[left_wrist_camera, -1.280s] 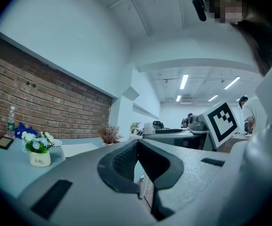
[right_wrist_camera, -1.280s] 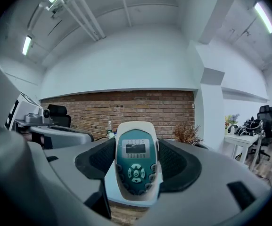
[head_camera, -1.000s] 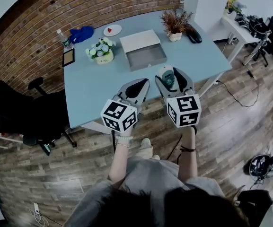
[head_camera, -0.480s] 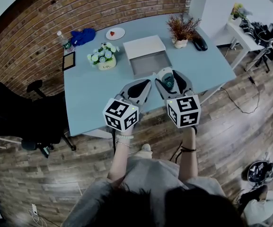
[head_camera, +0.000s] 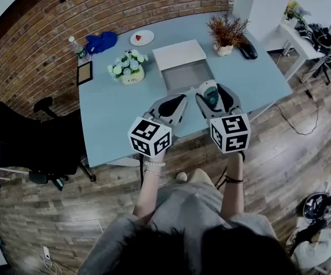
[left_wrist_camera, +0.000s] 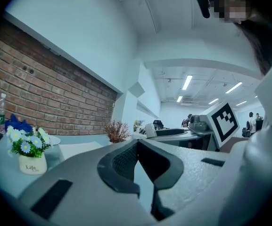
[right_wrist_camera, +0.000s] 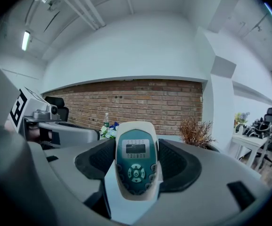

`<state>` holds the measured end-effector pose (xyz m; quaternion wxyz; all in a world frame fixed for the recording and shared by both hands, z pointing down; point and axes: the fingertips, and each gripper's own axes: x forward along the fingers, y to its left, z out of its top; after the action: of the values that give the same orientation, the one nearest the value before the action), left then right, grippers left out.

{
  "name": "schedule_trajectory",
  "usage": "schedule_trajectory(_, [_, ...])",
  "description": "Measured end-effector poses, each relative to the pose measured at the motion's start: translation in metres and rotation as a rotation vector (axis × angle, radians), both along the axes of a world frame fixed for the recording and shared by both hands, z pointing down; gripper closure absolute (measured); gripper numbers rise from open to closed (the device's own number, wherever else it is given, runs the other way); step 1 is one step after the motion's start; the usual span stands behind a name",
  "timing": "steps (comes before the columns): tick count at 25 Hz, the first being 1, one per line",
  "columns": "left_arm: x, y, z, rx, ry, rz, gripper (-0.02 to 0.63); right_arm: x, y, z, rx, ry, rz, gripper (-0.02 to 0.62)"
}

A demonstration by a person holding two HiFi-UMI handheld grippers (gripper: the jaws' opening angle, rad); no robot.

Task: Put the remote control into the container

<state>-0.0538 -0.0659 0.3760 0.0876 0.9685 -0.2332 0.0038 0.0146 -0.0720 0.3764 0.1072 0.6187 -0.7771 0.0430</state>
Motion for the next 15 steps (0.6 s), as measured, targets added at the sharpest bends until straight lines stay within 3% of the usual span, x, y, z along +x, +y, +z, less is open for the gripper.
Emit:
schedule_trajectory(8, [0.008,-0.021,0.013,-0.038,-0.011,-0.026,0.603,0.012,-0.024,0.012,-0.034,0.000,-0.026,0.310])
schedule_trajectory(15, [0.023,-0.056,0.007,-0.043,0.001,-0.082,0.603,0.020,-0.058,0.010,-0.055,0.031,-0.127,0.310])
